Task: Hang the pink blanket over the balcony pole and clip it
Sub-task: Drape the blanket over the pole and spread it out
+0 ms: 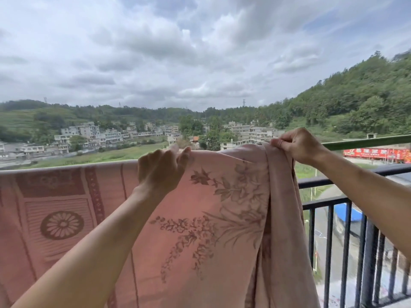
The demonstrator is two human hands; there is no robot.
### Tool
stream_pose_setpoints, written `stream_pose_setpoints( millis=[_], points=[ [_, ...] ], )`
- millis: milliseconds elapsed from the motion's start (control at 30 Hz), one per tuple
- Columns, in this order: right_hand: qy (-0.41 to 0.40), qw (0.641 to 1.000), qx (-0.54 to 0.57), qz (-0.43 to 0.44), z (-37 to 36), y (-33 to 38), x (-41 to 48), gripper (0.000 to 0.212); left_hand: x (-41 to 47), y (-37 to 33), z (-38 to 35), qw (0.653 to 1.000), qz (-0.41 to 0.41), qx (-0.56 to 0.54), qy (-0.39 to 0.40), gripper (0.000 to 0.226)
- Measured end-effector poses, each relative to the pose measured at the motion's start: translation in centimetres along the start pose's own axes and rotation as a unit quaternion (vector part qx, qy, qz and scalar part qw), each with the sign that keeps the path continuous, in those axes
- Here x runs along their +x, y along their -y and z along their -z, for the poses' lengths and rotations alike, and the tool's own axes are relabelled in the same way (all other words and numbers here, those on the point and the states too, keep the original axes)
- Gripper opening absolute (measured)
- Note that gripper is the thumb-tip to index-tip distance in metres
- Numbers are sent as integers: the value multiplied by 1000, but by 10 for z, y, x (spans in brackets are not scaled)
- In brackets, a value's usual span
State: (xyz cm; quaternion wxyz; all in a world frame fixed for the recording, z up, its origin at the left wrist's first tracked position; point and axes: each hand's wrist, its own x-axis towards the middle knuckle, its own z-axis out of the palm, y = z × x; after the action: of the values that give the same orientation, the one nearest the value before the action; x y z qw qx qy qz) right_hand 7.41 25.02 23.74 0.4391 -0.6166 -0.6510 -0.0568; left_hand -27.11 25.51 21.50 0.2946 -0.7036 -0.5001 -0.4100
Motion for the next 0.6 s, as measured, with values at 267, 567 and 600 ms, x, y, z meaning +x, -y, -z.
stream_pose_setpoints(
  millis=[267, 567, 600],
  points=[
    [-169, 961, 0, -220, 48, -87, 76, 35, 2, -3, -3, 999, 41, 23, -15, 58],
    [80, 997, -12, 17, 38, -39, 17, 60, 0, -5, -5, 997, 54, 51, -34, 55],
    [73, 996, -32, 27, 35, -47, 10, 68, 0, -3, -5, 996, 54, 54, -35, 56]
  ],
)
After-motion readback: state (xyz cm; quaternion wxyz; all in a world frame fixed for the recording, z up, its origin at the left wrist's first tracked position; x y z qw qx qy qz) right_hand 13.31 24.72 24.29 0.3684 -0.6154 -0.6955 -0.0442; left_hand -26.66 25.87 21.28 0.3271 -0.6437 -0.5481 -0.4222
